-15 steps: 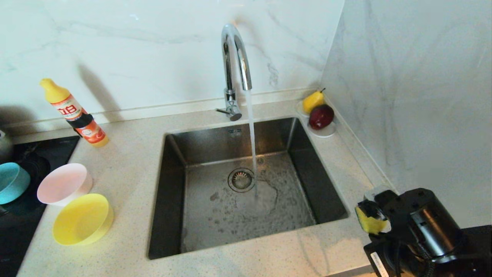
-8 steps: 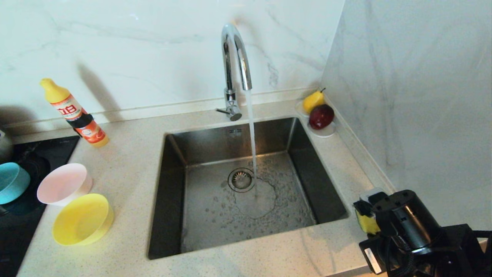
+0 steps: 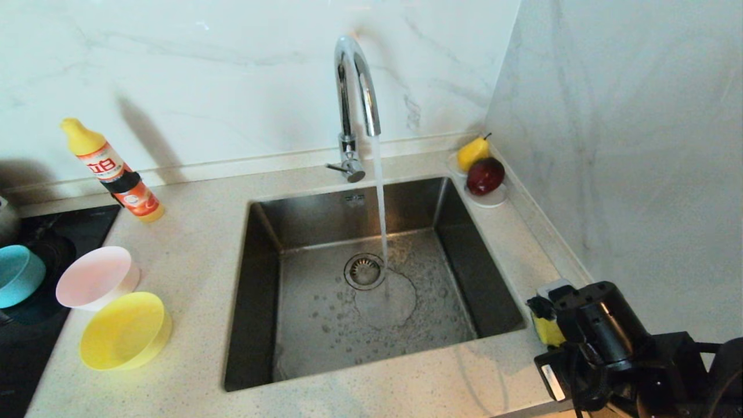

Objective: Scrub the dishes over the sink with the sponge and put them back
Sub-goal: Put down the sponge

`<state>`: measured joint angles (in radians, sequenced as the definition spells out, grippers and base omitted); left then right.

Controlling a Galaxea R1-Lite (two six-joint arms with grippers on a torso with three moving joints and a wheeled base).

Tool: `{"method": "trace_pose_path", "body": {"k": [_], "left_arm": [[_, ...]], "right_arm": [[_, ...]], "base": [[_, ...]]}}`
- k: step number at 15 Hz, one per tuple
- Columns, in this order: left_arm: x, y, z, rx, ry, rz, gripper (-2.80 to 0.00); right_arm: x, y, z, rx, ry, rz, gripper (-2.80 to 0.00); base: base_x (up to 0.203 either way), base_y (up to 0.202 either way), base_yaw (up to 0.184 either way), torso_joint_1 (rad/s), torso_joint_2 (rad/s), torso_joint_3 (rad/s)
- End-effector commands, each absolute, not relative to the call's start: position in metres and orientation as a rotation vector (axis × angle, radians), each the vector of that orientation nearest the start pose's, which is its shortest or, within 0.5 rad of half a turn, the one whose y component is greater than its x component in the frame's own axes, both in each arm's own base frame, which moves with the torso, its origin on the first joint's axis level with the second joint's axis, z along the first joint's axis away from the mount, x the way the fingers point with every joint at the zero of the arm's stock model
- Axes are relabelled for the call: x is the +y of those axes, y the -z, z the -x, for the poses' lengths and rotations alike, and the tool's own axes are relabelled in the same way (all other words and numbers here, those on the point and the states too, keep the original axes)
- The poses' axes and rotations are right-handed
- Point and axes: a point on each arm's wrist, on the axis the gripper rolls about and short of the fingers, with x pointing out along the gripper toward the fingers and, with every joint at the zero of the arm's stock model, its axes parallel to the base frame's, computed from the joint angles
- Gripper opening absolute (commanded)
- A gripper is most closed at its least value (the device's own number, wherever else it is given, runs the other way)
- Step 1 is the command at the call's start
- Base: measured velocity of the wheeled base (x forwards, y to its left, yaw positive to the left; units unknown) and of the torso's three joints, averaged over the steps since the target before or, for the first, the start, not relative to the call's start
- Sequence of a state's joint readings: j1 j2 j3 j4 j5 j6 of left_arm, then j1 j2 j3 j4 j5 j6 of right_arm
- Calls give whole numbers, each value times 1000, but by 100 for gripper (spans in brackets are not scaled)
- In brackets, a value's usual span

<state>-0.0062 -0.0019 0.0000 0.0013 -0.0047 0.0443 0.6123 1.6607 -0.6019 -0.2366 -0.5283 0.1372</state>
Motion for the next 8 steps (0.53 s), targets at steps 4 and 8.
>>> {"method": "trace_pose_path", "body": {"k": [4, 8], "left_arm": [[0, -74, 23, 5, 11, -44, -280], [0, -74, 23, 4, 11, -44, -280]], "right_arm": [[122, -108, -230, 699, -2, 263, -280], [123, -111, -235, 685, -7, 251, -280]], "base": [[0, 0, 0, 0, 0, 0], [0, 0, 0, 0, 0, 0]]}}
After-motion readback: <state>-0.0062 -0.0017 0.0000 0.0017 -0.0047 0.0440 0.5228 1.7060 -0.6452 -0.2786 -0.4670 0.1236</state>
